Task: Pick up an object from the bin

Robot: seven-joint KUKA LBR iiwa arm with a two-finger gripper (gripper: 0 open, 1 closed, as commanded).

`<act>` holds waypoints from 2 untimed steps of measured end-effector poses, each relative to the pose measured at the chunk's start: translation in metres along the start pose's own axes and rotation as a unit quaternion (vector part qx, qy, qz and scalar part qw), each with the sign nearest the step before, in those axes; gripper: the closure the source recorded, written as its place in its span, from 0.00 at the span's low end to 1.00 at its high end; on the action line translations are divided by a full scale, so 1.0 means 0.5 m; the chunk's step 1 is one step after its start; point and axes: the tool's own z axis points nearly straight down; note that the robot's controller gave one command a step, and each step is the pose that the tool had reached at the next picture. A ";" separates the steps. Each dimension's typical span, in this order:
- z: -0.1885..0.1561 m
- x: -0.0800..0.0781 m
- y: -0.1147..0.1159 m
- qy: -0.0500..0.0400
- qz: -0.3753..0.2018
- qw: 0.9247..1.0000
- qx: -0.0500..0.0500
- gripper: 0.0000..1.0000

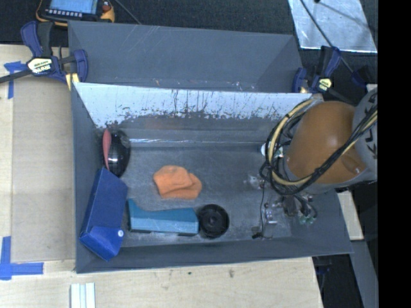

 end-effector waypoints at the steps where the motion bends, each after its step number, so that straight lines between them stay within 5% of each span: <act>1: -0.008 -0.004 0.000 -0.004 -0.001 1.000 0.000 0.00; 2: 0.077 -0.072 0.061 -0.009 -0.007 1.000 0.001 0.00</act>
Offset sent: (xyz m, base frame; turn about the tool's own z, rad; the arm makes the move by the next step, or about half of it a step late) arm 0.0462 0.0461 -0.0616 -0.0245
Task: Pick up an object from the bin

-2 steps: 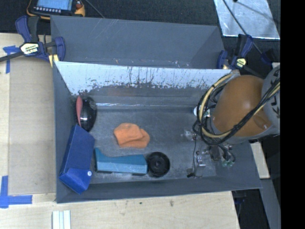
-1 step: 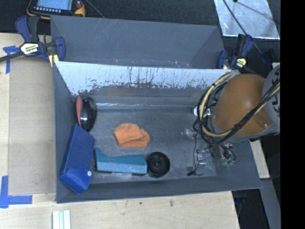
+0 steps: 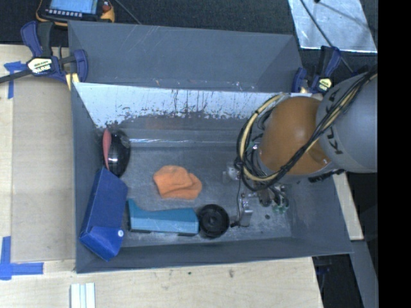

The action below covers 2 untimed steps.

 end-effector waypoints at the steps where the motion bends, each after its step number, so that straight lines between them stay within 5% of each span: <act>1: 0.053 -0.013 0.025 0.003 0.028 1.000 -0.001 0.00; 2: 0.045 0.021 0.059 0.004 0.022 1.000 0.001 0.00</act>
Offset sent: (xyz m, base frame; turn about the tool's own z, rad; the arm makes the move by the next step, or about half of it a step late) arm -0.0191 0.0450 -0.0227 0.0102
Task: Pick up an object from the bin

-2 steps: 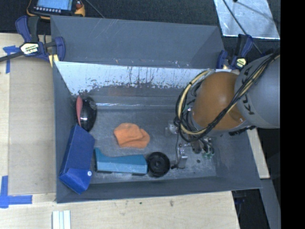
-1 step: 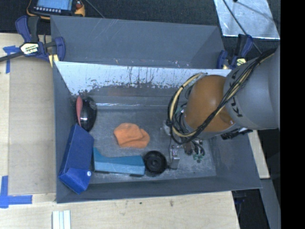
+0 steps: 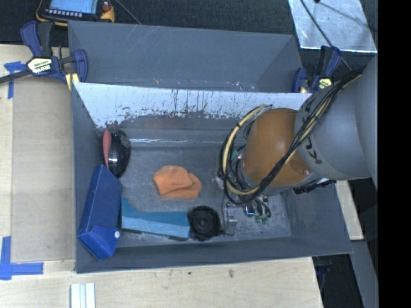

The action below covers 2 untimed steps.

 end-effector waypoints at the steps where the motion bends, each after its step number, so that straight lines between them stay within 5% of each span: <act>1: 0.000 0.017 0.040 0.002 0.018 1.000 -0.001 0.00; 2: -0.012 0.014 0.083 -0.002 0.049 0.999 0.000 1.00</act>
Offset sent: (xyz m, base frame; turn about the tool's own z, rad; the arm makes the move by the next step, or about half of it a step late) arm -0.0076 0.0445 0.0052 0.0976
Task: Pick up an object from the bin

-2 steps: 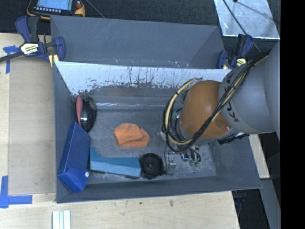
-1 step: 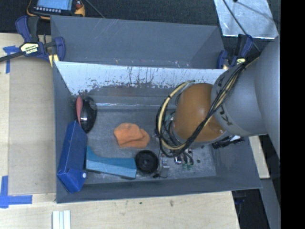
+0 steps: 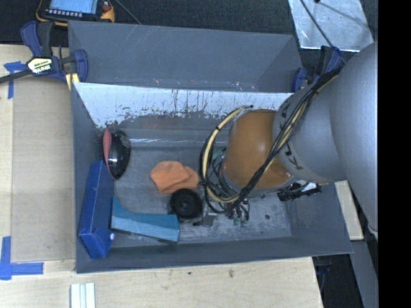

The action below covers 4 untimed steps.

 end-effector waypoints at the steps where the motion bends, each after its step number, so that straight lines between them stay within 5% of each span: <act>1: 0.000 0.000 0.000 0.000 0.000 1.000 0.000 1.00; 2: -0.051 -0.025 -0.048 0.003 -0.007 1.000 -0.001 1.00; 3: -0.092 -0.055 -0.047 0.002 0.003 1.000 -0.001 0.00; 4: -0.092 -0.055 -0.047 0.002 0.003 1.000 -0.001 0.00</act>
Offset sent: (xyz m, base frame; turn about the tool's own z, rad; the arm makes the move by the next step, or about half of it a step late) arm 0.0128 -0.0363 0.0364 -0.0163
